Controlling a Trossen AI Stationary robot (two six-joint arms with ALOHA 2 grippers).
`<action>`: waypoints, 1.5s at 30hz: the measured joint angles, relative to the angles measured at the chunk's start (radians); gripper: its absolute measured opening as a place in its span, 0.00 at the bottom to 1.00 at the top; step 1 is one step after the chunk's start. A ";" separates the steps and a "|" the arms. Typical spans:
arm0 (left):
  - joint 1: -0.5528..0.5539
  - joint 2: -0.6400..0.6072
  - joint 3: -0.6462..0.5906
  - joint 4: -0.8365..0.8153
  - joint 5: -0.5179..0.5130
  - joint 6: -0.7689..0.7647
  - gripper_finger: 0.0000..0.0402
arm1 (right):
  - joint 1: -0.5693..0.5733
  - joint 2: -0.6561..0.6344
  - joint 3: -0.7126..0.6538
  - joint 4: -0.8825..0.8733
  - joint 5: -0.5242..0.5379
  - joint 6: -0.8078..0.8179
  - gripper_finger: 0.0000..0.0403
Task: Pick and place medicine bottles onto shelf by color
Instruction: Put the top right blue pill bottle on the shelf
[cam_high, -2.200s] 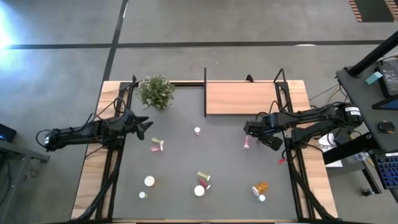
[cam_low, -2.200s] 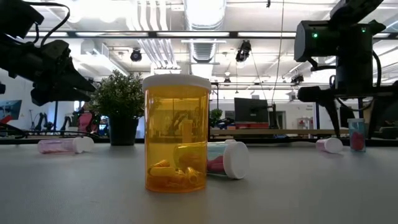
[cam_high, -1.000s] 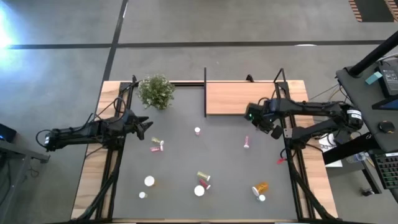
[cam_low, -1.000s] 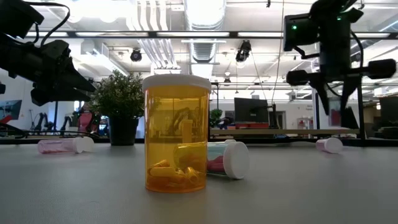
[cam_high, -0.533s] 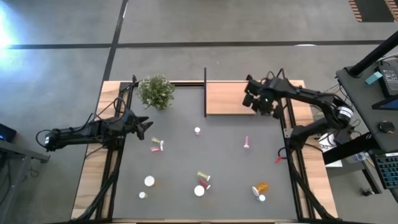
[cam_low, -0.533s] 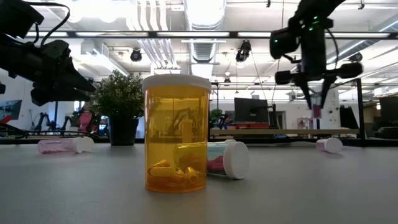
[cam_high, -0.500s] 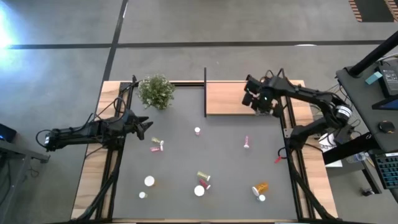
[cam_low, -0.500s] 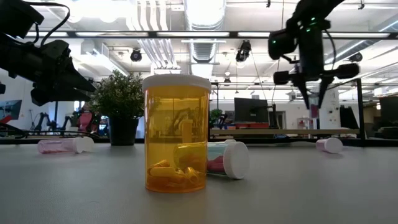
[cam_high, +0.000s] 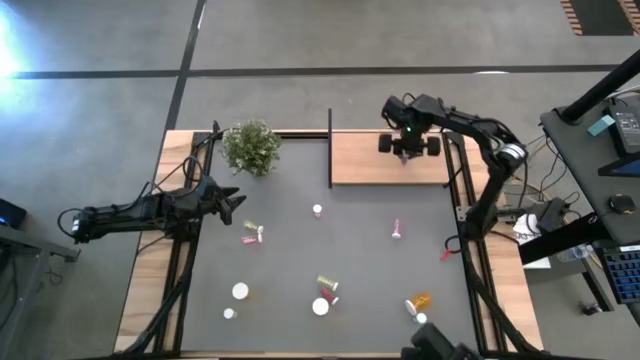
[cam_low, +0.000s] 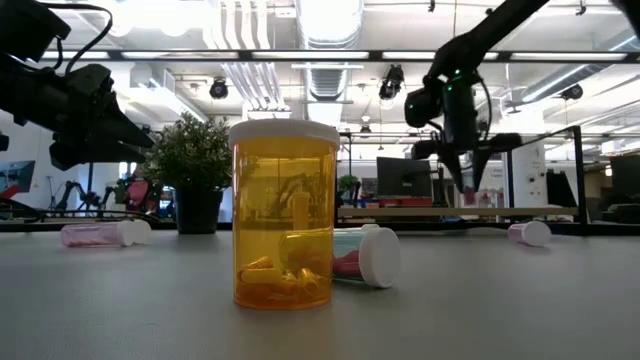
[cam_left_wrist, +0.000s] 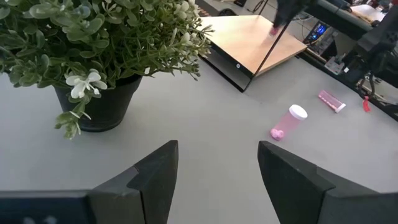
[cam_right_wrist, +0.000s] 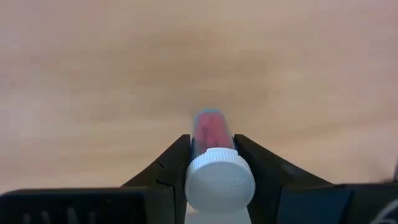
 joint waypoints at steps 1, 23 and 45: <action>0.000 0.000 0.000 0.000 0.000 0.000 0.51 | -0.005 0.015 0.021 0.005 0.000 -0.008 0.27; 0.000 0.000 0.000 0.000 0.000 0.000 0.51 | 0.070 0.382 0.537 -0.076 -0.057 0.143 0.27; 0.000 0.000 0.000 0.000 0.000 0.000 0.51 | 0.124 0.478 0.714 -0.101 -0.049 0.433 0.27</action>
